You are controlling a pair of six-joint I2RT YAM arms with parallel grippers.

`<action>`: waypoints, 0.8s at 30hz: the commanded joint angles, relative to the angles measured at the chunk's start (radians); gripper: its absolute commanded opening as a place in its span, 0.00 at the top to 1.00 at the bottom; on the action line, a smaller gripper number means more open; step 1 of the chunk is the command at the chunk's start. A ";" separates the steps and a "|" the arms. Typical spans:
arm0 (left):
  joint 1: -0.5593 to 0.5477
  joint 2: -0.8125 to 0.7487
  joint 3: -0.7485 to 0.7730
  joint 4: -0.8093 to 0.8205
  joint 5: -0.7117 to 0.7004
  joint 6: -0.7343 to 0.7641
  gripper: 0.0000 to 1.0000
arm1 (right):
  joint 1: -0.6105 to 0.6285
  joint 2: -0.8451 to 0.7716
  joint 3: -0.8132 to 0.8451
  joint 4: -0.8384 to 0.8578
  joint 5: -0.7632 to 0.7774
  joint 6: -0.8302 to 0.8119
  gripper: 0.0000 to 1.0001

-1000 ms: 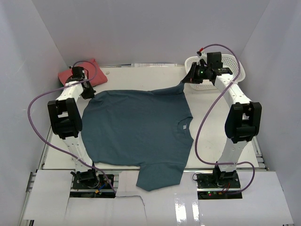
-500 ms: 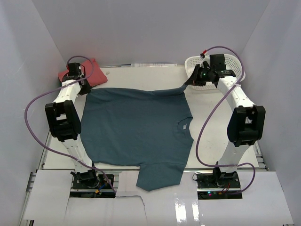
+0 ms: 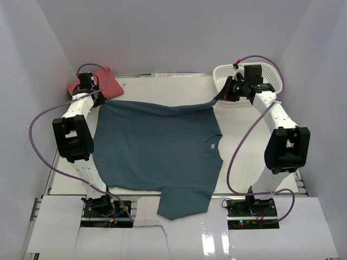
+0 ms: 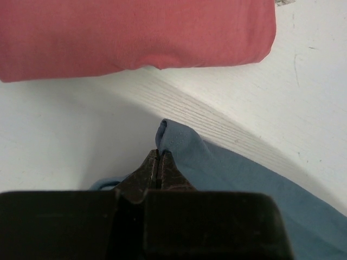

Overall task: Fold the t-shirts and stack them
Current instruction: Grap the side of the flattened tshirt furthest away from the robot with both arms, then fold the flattened tshirt in 1/3 of the way

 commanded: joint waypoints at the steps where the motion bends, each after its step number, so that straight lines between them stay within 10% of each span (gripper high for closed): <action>1: 0.004 -0.057 -0.057 0.098 0.016 0.011 1.00 | -0.004 -0.056 -0.020 0.013 0.003 -0.006 0.92; 24: 0.004 -0.146 -0.154 0.129 -0.077 -0.008 1.00 | -0.003 -0.191 -0.154 0.027 -0.004 -0.001 0.92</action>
